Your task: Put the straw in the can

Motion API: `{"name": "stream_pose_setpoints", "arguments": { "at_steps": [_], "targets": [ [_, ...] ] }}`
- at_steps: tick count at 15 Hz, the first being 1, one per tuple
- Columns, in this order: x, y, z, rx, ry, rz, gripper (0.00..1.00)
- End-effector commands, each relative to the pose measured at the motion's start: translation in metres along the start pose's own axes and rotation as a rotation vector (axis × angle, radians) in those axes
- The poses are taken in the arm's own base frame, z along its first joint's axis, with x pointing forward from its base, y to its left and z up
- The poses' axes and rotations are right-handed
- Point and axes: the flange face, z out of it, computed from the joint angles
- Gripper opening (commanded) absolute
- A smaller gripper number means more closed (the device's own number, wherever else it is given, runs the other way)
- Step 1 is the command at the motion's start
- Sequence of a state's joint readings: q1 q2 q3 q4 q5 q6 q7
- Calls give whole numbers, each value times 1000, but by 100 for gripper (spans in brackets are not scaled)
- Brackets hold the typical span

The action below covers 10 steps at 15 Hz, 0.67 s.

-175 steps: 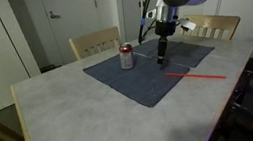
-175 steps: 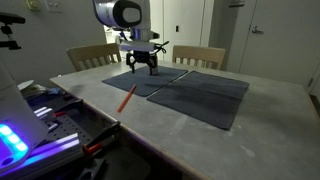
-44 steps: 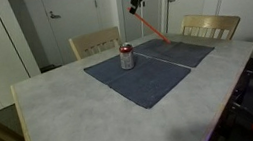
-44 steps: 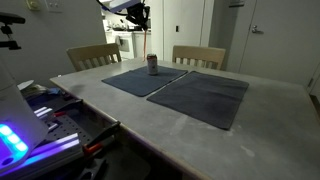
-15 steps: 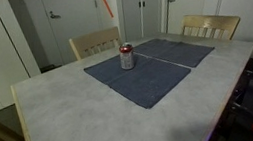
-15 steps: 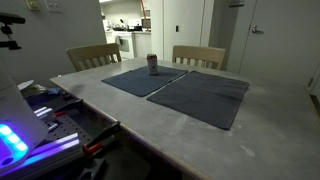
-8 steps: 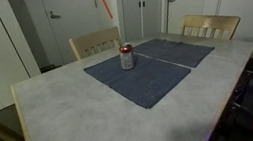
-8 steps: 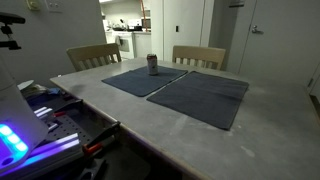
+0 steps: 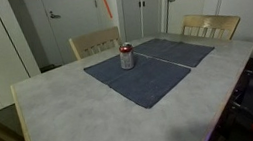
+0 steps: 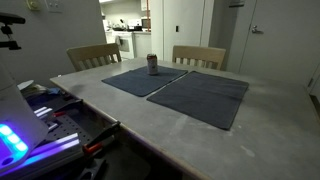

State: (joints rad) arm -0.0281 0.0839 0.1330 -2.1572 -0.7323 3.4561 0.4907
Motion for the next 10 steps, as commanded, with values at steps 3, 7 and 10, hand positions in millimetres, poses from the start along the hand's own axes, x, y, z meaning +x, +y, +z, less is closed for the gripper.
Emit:
{"name": "stream_pose_setpoints", "arguments": {
  "at_steps": [3, 7, 10],
  "targets": [
    [-15, 25, 13, -23, -26, 104, 2],
    [-35, 42, 14, -50, -59, 177, 2],
    [-45, 54, 16, -66, -72, 217, 2]
  ]
}}
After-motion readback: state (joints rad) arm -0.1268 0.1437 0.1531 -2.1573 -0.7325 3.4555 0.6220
